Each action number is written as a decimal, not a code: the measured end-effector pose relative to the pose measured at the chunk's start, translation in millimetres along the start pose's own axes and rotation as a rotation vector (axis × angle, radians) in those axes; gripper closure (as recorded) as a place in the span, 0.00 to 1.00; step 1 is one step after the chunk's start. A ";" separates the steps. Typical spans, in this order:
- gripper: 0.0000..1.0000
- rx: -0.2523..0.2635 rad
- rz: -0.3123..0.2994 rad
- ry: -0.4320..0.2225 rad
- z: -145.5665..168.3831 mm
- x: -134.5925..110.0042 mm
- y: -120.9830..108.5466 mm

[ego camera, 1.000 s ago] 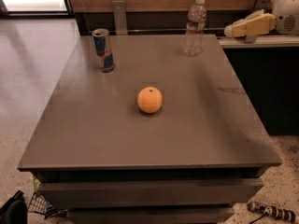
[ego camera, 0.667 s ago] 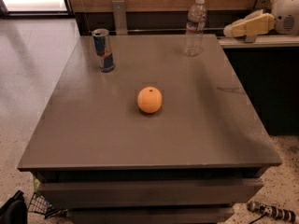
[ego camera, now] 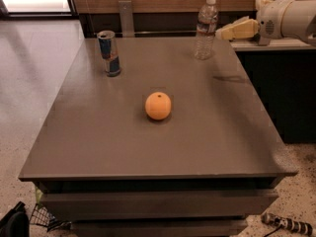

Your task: Move water bottle near orange

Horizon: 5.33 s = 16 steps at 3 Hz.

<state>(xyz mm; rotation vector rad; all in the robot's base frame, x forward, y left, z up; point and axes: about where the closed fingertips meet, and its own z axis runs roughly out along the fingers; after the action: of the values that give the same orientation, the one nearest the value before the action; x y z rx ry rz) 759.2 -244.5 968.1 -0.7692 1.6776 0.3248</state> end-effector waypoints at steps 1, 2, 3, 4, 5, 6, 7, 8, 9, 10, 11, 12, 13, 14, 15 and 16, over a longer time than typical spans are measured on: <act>0.00 -0.036 0.048 -0.023 40.0 12.5 -3.8; 0.00 -0.086 0.109 -0.075 76.6 22.8 -0.5; 0.02 -0.105 0.152 -0.105 94.7 28.6 0.3; 0.24 -0.102 0.177 -0.114 102.3 31.3 -0.5; 0.48 -0.108 0.177 -0.113 105.2 31.2 2.1; 0.71 -0.112 0.177 -0.113 108.0 31.2 4.3; 0.99 -0.119 0.178 -0.113 111.9 31.2 7.4; 1.00 -0.120 0.178 -0.113 112.9 31.2 8.2; 1.00 -0.150 0.175 -0.116 109.4 22.0 14.2; 1.00 -0.196 0.147 -0.136 73.3 -13.0 26.6; 1.00 -0.220 0.125 -0.153 47.1 -36.7 35.9; 1.00 -0.259 0.122 -0.168 17.7 -53.4 48.2; 1.00 -0.284 0.116 -0.158 -26.5 -60.8 69.1; 1.00 -0.300 0.123 -0.128 -54.7 -47.6 97.2; 1.00 -0.331 0.135 -0.111 -73.4 -13.4 141.8; 1.00 -0.355 0.137 -0.118 -82.7 13.6 178.0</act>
Offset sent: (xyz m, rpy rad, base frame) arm 0.0757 0.0428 -0.0500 0.1854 0.0407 0.0877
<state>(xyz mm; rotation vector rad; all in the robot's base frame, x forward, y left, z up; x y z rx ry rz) 580.7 -165.6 942.8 -0.8773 1.5828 0.7652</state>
